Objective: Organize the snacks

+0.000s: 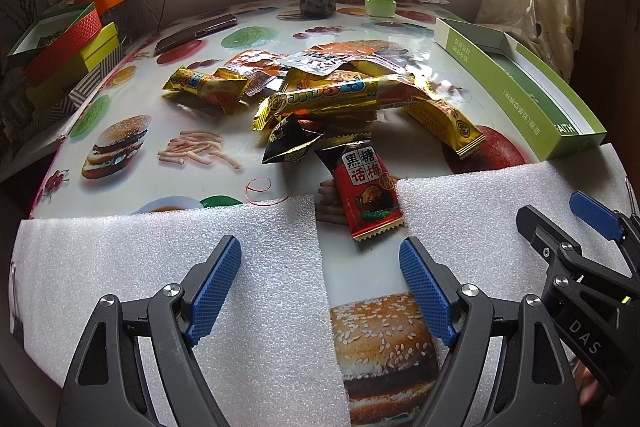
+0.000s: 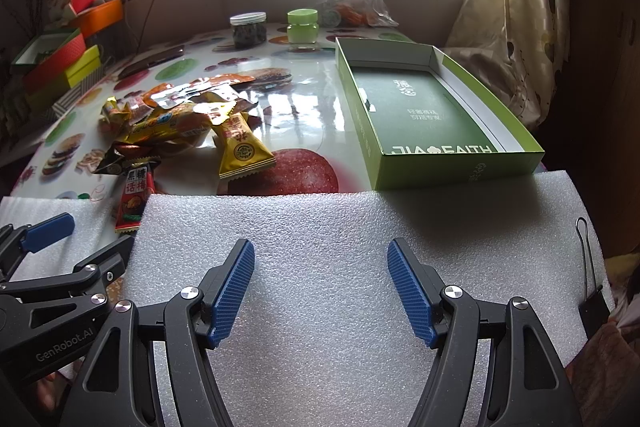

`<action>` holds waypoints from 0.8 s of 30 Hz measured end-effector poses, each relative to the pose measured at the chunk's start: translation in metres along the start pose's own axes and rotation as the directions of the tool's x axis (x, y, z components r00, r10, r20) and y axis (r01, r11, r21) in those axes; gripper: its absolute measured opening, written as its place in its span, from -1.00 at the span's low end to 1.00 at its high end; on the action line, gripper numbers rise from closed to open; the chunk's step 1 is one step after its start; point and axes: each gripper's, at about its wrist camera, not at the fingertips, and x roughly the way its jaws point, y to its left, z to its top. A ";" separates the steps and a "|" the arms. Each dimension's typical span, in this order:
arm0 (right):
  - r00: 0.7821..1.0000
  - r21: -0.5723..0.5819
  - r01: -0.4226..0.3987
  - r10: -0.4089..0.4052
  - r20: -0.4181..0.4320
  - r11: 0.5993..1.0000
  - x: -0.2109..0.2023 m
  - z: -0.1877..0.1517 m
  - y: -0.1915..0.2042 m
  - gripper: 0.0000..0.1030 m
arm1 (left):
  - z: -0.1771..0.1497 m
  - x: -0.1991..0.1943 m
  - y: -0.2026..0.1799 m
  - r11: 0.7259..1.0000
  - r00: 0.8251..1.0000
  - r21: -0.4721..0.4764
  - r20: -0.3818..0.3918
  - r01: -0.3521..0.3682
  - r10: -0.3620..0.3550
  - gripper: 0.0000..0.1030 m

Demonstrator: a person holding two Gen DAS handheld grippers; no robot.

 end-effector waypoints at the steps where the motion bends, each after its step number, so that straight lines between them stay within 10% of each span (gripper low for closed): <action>1: 1.000 0.000 0.000 0.000 0.001 1.000 0.001 0.001 0.000 0.35 | 0.000 0.000 0.000 1.000 1.000 0.000 0.000 0.000 0.000 0.59; 24: 0.994 -0.084 -0.105 0.108 0.021 0.991 -0.009 0.017 0.024 0.33 | 0.020 -0.019 0.051 0.993 0.995 -0.087 0.067 0.077 -0.071 0.59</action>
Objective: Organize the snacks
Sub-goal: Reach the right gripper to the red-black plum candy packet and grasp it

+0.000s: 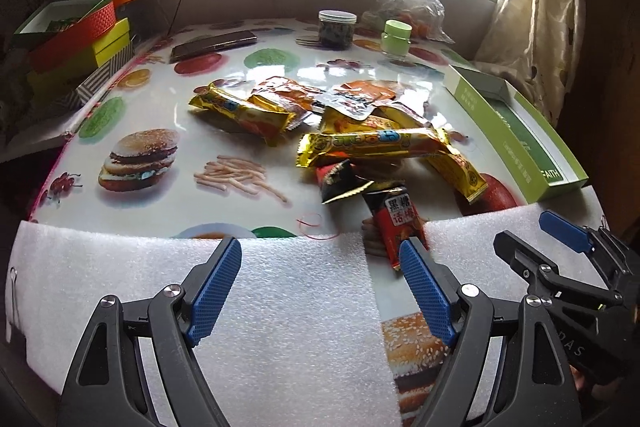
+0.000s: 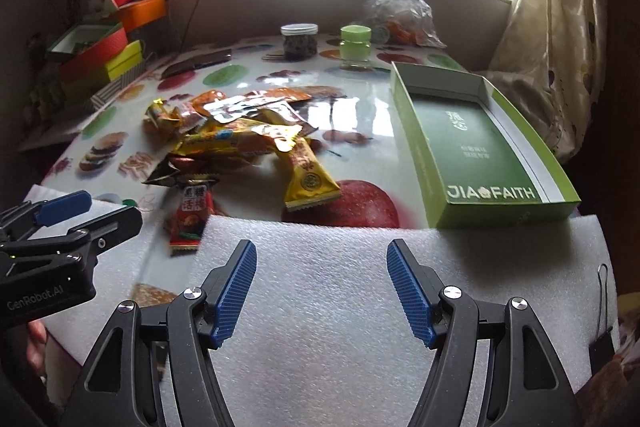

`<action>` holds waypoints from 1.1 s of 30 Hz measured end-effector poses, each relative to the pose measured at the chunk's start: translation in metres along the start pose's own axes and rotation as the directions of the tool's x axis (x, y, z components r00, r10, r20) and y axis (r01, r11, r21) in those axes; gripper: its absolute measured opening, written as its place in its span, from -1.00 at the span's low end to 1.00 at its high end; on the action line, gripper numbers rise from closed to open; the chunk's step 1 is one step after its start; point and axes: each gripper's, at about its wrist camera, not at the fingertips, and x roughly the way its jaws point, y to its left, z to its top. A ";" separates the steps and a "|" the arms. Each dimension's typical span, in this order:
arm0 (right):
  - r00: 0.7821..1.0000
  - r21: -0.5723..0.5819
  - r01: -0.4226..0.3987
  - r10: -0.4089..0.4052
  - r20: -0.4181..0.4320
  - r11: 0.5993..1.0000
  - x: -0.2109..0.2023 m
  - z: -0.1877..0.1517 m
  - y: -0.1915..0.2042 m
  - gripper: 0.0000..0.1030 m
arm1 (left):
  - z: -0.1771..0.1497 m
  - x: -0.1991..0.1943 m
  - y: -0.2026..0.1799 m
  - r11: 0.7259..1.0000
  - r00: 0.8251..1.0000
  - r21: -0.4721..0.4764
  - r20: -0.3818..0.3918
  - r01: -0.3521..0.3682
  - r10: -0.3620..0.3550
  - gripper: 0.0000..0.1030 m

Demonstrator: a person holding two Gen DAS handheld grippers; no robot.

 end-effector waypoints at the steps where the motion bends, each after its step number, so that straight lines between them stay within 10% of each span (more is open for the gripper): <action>1: 0.999 -0.022 -0.037 0.037 -0.003 0.999 0.002 0.009 0.010 0.33 | 0.000 -0.001 0.005 1.000 1.000 -0.005 0.006 -0.018 0.018 0.59; 12: 0.959 -0.064 -0.265 0.257 -0.120 0.962 0.039 0.036 0.053 0.19 | 0.005 0.004 0.043 0.995 1.000 -0.099 -0.011 -0.010 0.009 0.58; 24: 0.956 -0.120 -0.256 0.233 -0.179 0.959 0.059 0.043 0.068 -0.49 | 0.011 0.006 0.069 0.984 0.999 -0.178 -0.040 -0.007 -0.001 0.58; 33: 0.950 -0.040 -0.300 0.295 -0.106 0.953 0.047 0.054 0.061 -0.56 | 0.025 0.001 0.077 0.979 0.999 -0.203 -0.031 0.012 -0.019 0.58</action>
